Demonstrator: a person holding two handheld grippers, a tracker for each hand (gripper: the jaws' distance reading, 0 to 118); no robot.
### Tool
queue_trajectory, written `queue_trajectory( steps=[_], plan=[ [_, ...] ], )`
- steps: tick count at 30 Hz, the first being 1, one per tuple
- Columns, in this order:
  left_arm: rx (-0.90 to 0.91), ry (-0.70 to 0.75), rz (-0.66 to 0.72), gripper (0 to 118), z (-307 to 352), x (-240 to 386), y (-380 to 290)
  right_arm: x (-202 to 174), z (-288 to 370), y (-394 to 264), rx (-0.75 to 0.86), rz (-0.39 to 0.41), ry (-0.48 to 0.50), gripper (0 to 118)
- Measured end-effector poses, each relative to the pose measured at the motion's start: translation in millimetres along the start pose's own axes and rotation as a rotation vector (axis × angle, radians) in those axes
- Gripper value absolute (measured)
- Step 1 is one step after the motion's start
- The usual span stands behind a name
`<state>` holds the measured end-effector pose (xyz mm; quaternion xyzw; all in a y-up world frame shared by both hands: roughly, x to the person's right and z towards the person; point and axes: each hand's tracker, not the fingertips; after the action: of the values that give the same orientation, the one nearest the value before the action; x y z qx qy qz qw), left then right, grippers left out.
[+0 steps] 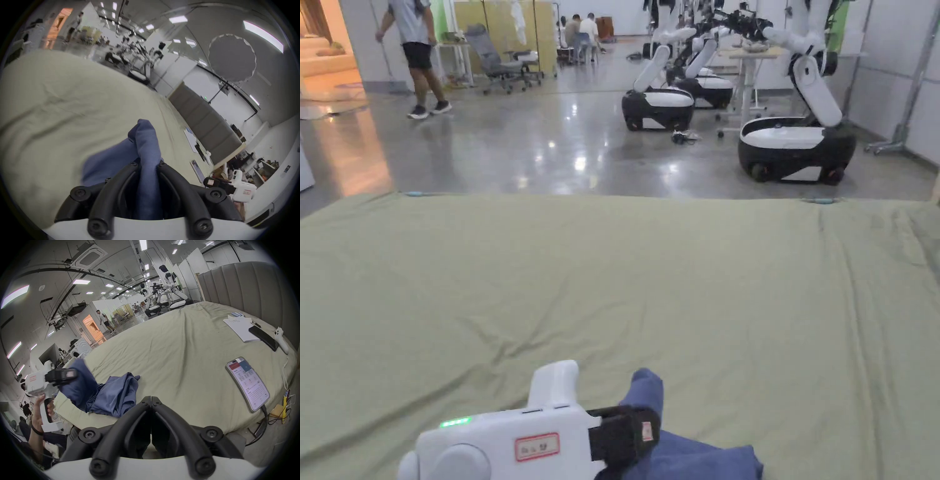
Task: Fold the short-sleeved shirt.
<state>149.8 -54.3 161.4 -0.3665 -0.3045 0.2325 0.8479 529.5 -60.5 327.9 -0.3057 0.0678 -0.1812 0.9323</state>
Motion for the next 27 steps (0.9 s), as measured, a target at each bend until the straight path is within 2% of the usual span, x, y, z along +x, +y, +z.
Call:
queue_trajectory(
  steps=[3, 6, 7, 8, 9, 11, 13, 15, 16, 19, 21, 22, 25, 26, 27],
  plan=[
    [-0.098, -0.016, 0.054, 21, -56, 12, -16, 9, 6, -4, -0.001, -0.002, -0.018, 0],
    [-0.070, -0.054, 0.070, 25, -70, 15, -19, 18, 7, -5, -0.002, -0.042, -0.046, 0],
    [-0.042, -0.104, 0.109, 34, -65, 12, -16, 22, 7, -5, -0.003, -0.054, -0.051, 0],
    [0.001, -0.163, 0.138, 49, -57, 8, -14, 26, 8, -6, -0.001, -0.061, -0.056, 0],
    [0.035, -0.196, 0.146, 57, -48, 3, -10, 30, 8, -7, 0.001, -0.065, -0.060, 0],
    [0.046, -0.203, 0.175, 55, -35, -6, -5, 34, 8, -7, 0.002, -0.070, -0.062, 0],
    [0.034, -0.131, 0.194, 50, -32, -12, -8, 40, 5, -8, 0.002, -0.076, -0.063, 0],
    [-0.004, -0.138, 0.163, 15, -47, -10, -15, 41, 1, -8, 0.000, -0.086, -0.058, 0],
    [-0.055, -0.130, 0.152, 11, -58, -7, -22, 40, -1, -8, -0.002, -0.091, -0.053, 0],
    [-0.198, -0.153, 0.096, 11, -102, 10, -41, 32, -6, -8, -0.022, -0.077, -0.034, 0],
    [-0.250, 0.011, -0.010, 10, -128, 17, -50, 21, -8, -8, -0.041, -0.039, -0.031, 0],
    [-0.229, 0.018, -0.040, 10, -132, 21, -57, 17, -9, -8, -0.052, -0.012, -0.024, 0],
    [-0.186, -0.058, 0.075, 11, -119, 18, -45, 4, -17, -8, -0.070, 0.030, 0.013, 0],
    [-0.164, -0.114, 0.100, 13, -105, 15, -41, 1, -24, -7, -0.076, 0.035, 0.032, 0],
    [-0.113, -0.172, 0.115, 21, -92, 13, -37, -4, -32, -4, -0.083, 0.040, 0.048, 0]
  ],
)
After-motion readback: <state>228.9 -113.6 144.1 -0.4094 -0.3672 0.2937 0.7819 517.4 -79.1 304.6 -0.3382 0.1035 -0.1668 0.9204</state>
